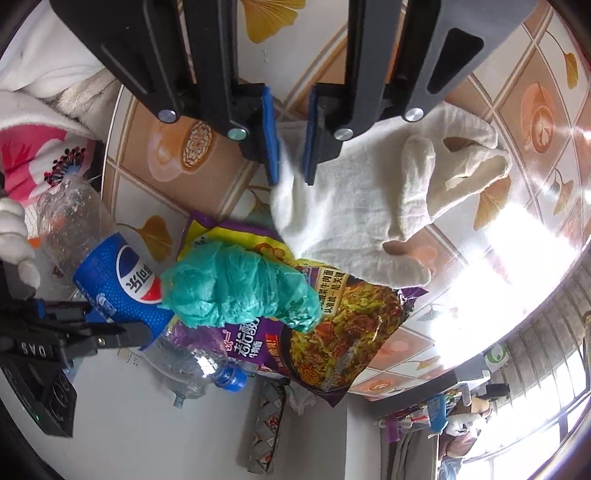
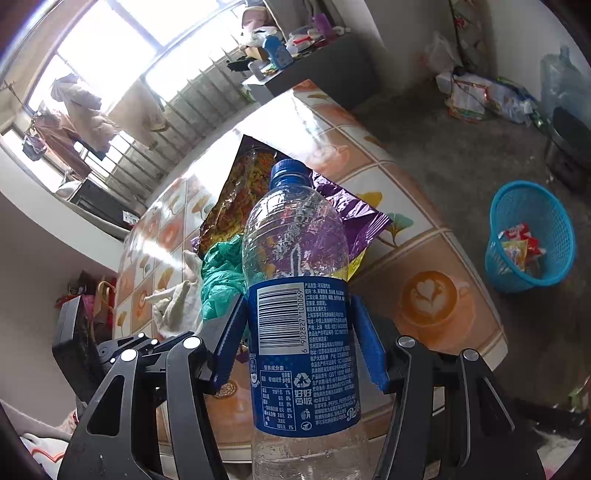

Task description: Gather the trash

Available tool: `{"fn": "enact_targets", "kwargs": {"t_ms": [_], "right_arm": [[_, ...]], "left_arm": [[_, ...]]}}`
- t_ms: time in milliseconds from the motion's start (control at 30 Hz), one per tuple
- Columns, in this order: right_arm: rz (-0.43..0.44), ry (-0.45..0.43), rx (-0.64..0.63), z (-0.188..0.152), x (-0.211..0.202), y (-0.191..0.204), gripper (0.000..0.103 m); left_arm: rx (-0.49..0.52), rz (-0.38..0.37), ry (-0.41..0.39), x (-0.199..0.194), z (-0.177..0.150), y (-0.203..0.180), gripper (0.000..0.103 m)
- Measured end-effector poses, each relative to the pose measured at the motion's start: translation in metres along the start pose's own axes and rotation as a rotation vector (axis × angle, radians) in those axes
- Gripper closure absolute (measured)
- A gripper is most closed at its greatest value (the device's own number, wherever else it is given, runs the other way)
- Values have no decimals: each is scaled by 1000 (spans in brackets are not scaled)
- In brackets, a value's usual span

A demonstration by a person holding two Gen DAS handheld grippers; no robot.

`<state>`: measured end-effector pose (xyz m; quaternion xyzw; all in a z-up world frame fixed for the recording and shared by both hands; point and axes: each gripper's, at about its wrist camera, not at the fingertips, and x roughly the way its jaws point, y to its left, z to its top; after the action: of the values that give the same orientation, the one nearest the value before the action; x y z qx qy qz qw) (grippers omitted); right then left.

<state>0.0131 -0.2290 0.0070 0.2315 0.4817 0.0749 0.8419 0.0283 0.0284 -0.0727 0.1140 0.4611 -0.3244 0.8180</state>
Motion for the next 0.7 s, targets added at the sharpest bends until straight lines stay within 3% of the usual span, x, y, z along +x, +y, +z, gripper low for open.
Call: {"fn": "enact_targets", "kwargs": {"t_ms": [167, 333, 500, 700], "right_arm": [[-20, 8, -13, 1, 5, -1, 49], [-56, 23, -40, -1, 11, 5, 48], [-71, 28, -62, -3, 9, 10, 48], [-67, 35, -63, -4, 9, 8, 48]], "left_arm": [[-164, -75, -72, -20, 9, 31, 96], [-221, -56, -20, -7, 11, 48, 95], [-188, -31, 12, 0, 11, 46, 86], [-89, 42, 8, 4, 13, 34, 86]]}}
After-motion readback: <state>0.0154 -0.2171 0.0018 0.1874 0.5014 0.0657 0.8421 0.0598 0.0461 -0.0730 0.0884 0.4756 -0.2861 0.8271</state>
